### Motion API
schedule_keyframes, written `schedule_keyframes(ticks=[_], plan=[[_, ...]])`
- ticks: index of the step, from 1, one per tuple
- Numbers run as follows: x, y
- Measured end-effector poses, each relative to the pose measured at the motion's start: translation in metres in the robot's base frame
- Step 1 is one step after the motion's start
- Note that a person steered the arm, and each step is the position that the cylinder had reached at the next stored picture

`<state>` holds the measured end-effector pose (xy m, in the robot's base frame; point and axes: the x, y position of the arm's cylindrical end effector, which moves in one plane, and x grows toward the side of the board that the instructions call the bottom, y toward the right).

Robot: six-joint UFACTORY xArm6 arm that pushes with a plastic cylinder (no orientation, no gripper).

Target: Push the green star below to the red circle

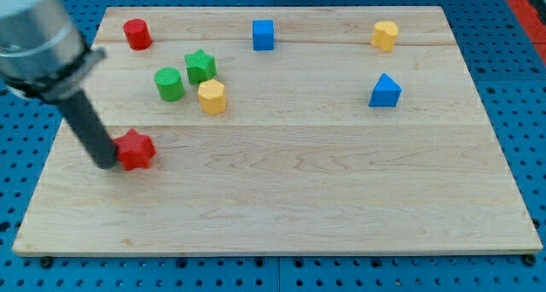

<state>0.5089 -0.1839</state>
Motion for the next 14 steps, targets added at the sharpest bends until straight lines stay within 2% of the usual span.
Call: schedule_keyframes(ticks=[1,2,3,4,6,7,9,10,11,12,13,14], plan=[[0.000,0.091],[-0.039,0.127],[-0.094,0.198],[-0.162,0.185],[-0.173,0.064],[-0.190,0.022],[-0.234,0.024],[-0.221,-0.034],[-0.195,-0.058],[-0.175,-0.060],[-0.208,-0.051],[-0.203,-0.020]])
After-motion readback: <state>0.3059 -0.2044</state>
